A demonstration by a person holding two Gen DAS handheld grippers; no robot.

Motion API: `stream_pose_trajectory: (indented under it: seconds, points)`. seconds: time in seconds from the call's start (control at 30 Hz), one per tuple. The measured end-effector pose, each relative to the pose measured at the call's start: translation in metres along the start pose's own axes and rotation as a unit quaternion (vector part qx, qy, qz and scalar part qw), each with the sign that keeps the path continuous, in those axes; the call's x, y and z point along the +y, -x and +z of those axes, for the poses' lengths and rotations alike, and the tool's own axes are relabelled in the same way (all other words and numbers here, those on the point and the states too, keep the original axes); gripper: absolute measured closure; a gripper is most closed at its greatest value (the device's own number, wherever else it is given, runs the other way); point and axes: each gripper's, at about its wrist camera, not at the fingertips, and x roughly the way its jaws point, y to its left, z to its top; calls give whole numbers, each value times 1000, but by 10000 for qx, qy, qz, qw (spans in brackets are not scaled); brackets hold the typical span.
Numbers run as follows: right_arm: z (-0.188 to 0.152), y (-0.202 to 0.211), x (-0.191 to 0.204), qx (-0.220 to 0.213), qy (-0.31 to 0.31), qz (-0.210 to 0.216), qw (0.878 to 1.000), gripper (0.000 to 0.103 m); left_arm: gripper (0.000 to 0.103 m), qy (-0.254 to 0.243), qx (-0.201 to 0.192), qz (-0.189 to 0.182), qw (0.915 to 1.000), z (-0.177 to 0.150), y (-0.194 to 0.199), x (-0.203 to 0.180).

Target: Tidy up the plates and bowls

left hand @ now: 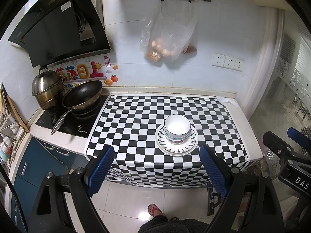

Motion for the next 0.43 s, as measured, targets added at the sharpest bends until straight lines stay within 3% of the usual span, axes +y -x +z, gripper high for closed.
stream_pose_trajectory:
  seconds: [0.43]
  points:
    - [1, -1, -5, 5, 38, -23, 10000, 7, 14, 21, -35, 11, 10000, 1, 2, -1]
